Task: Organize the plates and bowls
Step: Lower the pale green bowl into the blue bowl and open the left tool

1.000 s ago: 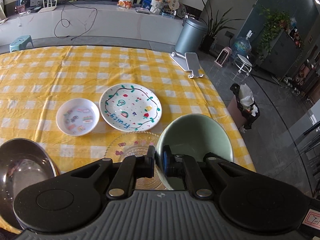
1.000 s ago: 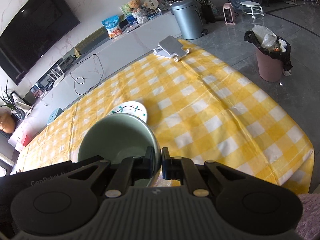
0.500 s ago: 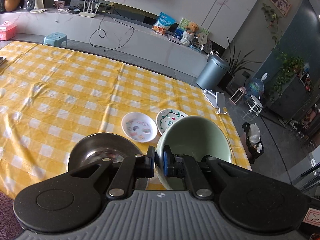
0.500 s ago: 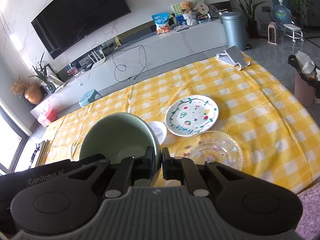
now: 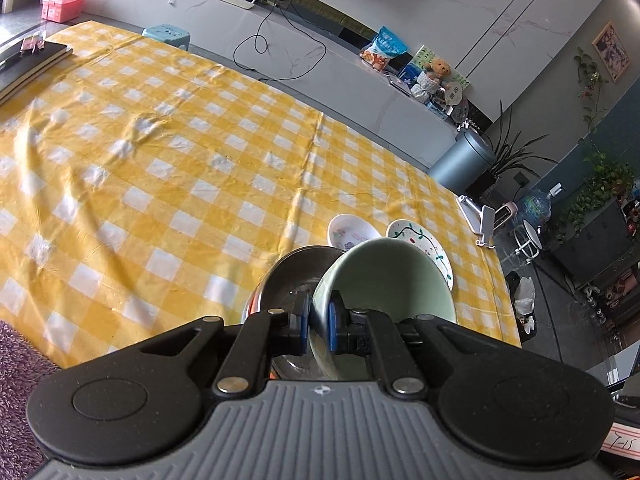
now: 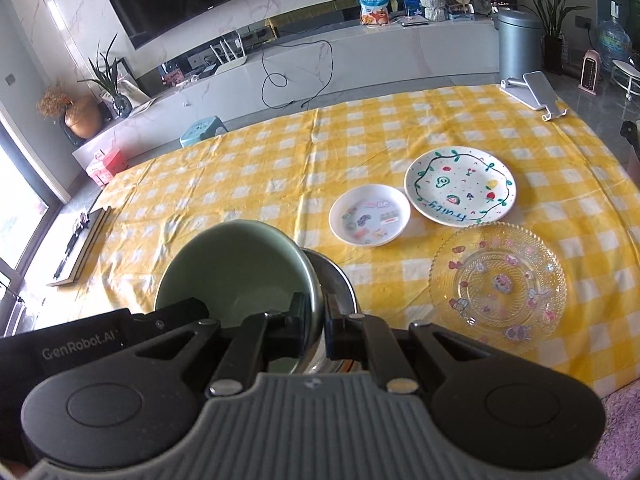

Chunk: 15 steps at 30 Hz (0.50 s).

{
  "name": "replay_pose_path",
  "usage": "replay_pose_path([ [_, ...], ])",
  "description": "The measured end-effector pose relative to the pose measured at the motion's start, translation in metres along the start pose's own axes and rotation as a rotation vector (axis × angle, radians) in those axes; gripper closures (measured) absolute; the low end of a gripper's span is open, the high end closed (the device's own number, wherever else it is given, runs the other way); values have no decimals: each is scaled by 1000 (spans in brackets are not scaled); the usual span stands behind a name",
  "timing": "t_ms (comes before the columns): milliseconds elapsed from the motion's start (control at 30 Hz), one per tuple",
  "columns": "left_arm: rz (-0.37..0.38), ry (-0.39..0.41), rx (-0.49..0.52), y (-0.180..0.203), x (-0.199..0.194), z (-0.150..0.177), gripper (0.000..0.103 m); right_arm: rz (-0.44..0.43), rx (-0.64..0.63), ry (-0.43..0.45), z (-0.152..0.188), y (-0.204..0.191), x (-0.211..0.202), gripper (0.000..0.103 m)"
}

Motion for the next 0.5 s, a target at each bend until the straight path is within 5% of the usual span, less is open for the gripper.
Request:
replay_pose_path([
  [500,-21,-38,21,-8,27,9,91,57,23,-78,10,14,40,96],
])
Point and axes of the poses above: each gripper's, at about its wrist camera, not at the fingertips, and x roughly the way its jaws point, y to its right, z to its underside, the point moved 6 cm from there along x, roughly the way its jaws point, and after that the axes turned 12 degrees about -z, right-handed, at the moved point
